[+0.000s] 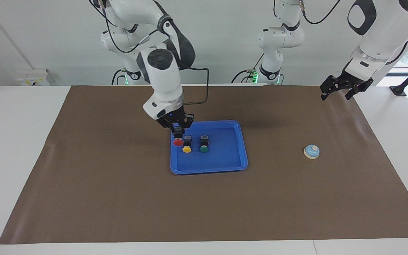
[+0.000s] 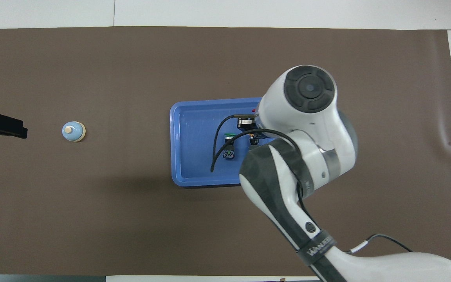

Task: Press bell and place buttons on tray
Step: 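Carry the red button with the right gripper into the tray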

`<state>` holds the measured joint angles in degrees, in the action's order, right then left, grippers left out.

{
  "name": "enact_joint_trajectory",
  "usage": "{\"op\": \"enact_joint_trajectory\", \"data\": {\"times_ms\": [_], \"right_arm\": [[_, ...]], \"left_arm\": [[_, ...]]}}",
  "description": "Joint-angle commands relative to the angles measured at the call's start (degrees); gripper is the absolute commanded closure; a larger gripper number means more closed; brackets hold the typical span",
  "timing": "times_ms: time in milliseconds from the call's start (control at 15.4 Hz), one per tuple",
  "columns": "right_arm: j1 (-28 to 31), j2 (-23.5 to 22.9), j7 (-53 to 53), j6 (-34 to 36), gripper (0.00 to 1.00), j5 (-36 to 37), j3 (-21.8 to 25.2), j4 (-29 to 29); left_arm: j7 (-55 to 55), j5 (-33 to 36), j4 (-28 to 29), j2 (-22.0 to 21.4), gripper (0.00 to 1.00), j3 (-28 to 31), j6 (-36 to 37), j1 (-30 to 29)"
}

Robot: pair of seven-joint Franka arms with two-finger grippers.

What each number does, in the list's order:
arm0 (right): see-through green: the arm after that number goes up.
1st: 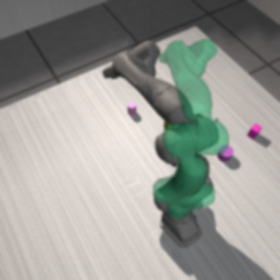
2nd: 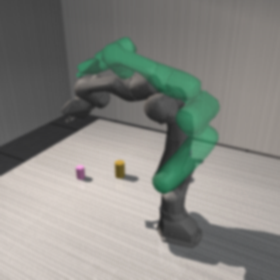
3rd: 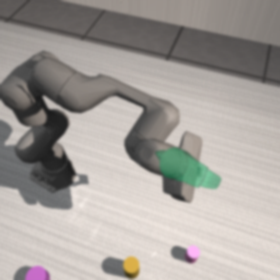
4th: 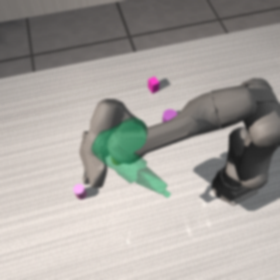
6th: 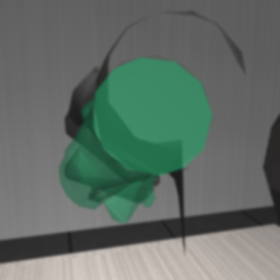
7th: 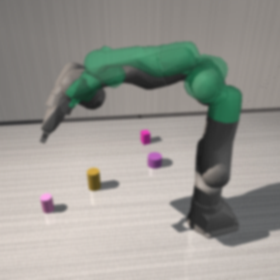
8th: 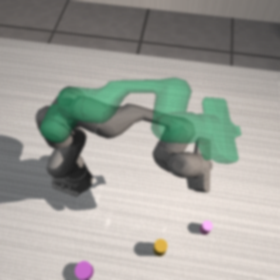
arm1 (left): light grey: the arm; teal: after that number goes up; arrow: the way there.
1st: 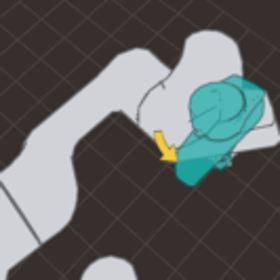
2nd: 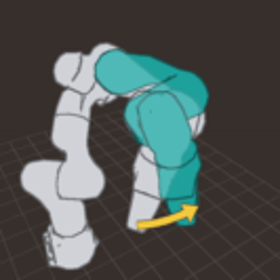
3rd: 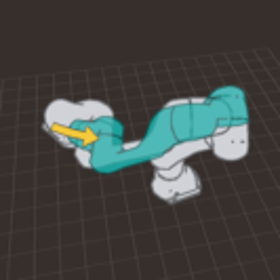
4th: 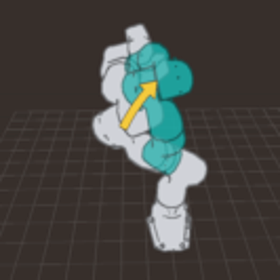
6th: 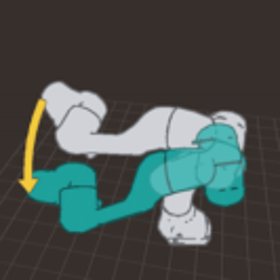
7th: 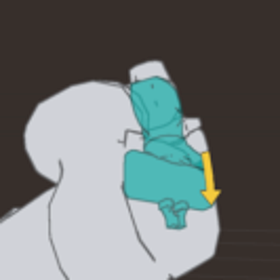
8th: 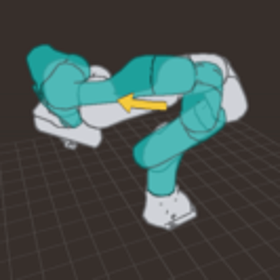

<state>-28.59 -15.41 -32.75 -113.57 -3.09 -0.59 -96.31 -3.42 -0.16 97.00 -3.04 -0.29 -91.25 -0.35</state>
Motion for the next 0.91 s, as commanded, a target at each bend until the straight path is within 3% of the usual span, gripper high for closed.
{"op": "enact_joint_trajectory", "data": {"times_ms": [0,130,324,454,843], "right_arm": [[-3.83,-8.82,-5.64,2.65,0.91,-0.07,0.15,10.23],[-6.02,-12.52,-7.5,2.05,0.91,-0.07,0.15,13.77],[-8.49,-14.2,-10.31,1.34,0.88,0.46,0.15,13.42],[-8.76,-14.64,-10.41,-2.51,0.83,0.02,0.06,12.38],[-10.17,-14.47,-10.32,-6.57,0.83,-0.6,0.06,7.46]], "left_arm": [[0.69,0.95,0.65,-0.74,0.0,0.02,0.19,0.17],[0.69,0.95,0.65,-0.74,0.0,0.02,0.19,0.17],[0.69,0.95,0.65,-0.74,0.0,0.02,0.19,0.17],[0.69,0.95,0.65,-0.74,0.0,0.02,0.19,0.17],[0.69,0.95,0.65,-0.74,0.0,0.02,0.19,0.17]]}}
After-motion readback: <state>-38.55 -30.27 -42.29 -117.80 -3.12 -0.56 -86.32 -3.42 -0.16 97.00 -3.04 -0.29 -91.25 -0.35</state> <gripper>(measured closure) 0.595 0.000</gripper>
